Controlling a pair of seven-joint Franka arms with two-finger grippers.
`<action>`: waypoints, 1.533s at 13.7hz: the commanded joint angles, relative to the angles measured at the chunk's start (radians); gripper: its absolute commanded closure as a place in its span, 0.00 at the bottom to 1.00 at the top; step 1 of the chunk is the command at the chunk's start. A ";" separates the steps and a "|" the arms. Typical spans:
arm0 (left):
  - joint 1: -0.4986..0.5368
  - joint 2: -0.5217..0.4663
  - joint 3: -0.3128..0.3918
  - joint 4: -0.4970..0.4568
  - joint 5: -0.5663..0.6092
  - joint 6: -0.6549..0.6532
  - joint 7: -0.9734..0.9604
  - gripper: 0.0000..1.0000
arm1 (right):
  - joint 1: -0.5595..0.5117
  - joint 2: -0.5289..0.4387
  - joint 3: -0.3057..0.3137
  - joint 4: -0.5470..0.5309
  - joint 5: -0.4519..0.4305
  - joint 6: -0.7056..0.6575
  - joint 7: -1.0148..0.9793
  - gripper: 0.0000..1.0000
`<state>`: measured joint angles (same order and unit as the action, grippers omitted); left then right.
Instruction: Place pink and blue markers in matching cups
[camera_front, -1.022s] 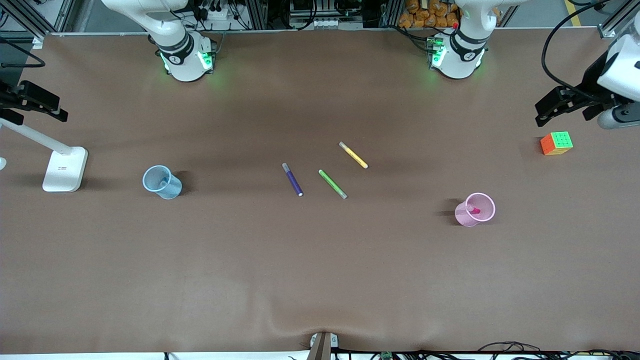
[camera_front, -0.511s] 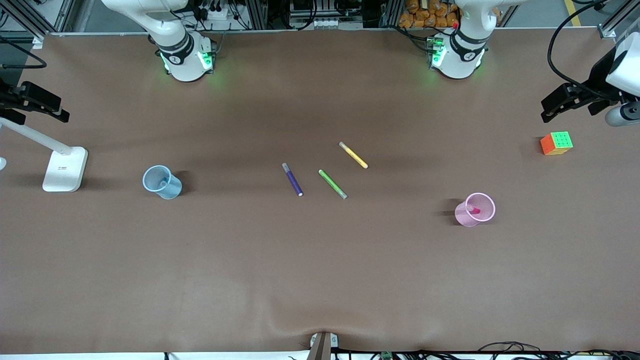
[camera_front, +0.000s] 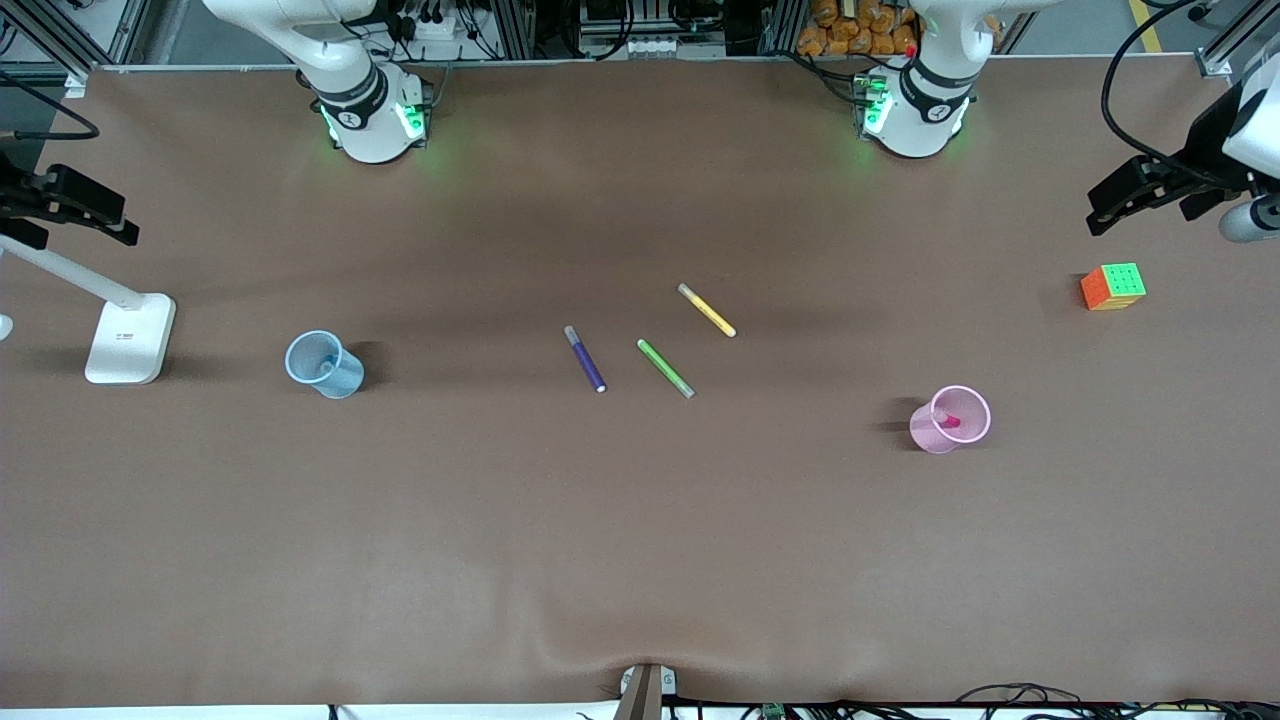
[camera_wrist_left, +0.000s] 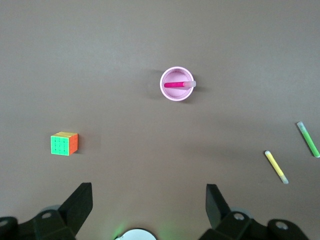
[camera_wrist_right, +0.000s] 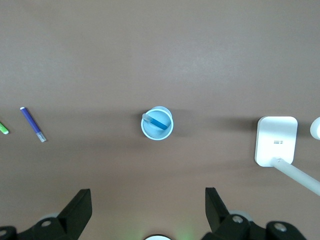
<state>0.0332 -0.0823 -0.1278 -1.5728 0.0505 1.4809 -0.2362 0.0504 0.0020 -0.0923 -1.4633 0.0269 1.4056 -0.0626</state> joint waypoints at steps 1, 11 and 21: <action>-0.036 -0.057 0.028 -0.056 -0.017 -0.022 -0.002 0.00 | 0.011 -0.025 0.002 -0.028 -0.021 0.013 0.021 0.00; -0.024 -0.019 0.036 -0.004 -0.031 -0.022 0.066 0.00 | 0.006 -0.022 0.000 -0.028 -0.019 0.009 0.021 0.00; -0.021 -0.014 0.039 -0.003 -0.026 -0.024 0.117 0.00 | 0.000 -0.020 -0.001 -0.028 -0.018 0.009 0.021 0.00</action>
